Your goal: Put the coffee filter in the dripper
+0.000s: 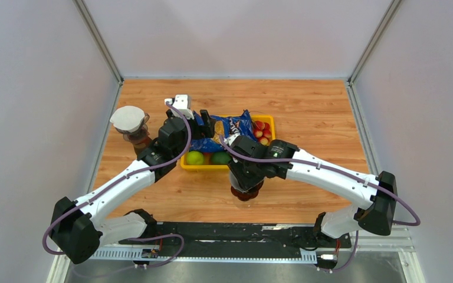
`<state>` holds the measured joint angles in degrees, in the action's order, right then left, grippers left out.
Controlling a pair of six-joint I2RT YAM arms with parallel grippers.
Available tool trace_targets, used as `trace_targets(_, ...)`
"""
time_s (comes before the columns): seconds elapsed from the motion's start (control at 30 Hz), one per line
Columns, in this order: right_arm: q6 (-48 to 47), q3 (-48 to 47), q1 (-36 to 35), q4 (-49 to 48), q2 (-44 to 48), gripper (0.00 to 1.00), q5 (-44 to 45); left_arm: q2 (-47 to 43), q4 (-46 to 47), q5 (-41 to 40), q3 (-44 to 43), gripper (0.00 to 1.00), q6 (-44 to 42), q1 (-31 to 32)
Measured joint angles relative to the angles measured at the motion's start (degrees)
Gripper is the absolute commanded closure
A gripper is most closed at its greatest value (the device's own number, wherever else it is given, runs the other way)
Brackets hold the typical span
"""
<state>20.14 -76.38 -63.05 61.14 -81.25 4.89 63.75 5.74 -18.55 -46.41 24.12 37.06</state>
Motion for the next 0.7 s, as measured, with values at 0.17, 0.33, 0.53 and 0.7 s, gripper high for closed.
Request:
trace_targets(0.17, 0.33, -1.22, -0.24, 0.70, 0.02, 0.60, 0.00, 0.00, 0.00, 0.02, 0.00, 0.00, 0.00, 0.00)
trace_targets(0.33, 0.44, -2.69, -0.33, 1.03, 0.02, 0.60, 0.20, 0.00, 0.02, 0.13, 0.00, 0.00, 0.02, -0.04)
trace_targets(0.53, 0.85, -3.96, -0.55, 1.75, 0.17, 0.59, 0.85, 0.00, 0.02, 0.24, 0.00, 0.00, 0.02, -0.04)
trace_targets(0.7, 1.20, -4.57, -0.68, 2.29, 1.05, 0.58, 1.11, -0.02, 0.00, 0.26, 0.00, 0.00, 0.02, -0.04)
